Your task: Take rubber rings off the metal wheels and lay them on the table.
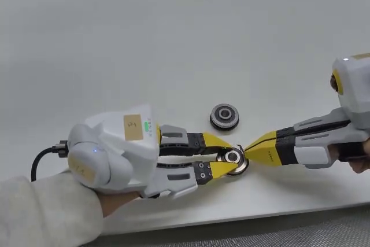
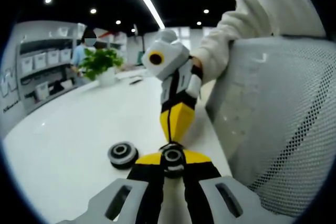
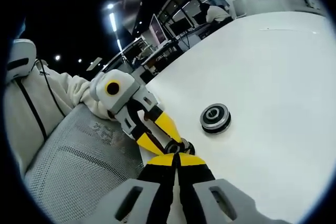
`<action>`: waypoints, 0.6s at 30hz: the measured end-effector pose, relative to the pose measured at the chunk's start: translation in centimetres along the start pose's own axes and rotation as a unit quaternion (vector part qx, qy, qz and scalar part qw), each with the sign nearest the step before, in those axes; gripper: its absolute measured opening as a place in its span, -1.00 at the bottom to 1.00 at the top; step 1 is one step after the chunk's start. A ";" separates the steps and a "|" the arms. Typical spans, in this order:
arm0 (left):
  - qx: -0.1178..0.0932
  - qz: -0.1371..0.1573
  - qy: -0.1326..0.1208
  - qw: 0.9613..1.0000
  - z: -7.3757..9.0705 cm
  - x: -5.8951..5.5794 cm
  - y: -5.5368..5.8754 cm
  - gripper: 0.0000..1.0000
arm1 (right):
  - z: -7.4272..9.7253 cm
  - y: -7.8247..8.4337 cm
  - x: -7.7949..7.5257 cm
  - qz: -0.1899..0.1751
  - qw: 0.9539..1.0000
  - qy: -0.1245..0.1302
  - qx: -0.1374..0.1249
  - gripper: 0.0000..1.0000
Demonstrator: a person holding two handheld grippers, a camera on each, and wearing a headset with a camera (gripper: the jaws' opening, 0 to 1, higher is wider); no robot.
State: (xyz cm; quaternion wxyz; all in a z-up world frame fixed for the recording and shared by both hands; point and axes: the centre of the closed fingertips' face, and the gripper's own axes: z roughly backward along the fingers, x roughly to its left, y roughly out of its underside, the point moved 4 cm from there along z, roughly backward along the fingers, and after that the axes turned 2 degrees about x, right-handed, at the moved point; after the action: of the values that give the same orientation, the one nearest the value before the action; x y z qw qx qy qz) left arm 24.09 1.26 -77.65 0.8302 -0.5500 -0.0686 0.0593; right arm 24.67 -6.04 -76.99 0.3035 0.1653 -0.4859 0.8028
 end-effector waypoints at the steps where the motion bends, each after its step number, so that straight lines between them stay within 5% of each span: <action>1: 0.000 0.000 0.000 1.000 0.0 0.0 0.0 -0.72 | 0.0 0.0 0.0 0.000 1.000 -0.001 0.000 -1.00; 18: 0.001 -0.003 0.000 1.000 0.0 0.0 0.0 -0.72 | 0.0 -0.2 0.2 0.011 1.000 -0.002 0.001 -1.00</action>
State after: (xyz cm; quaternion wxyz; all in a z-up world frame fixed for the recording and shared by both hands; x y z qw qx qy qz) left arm 24.09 1.24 -77.62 0.8312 -0.5486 -0.0707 0.0569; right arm 24.68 -5.94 -76.72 0.2935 0.1624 -0.4873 0.8063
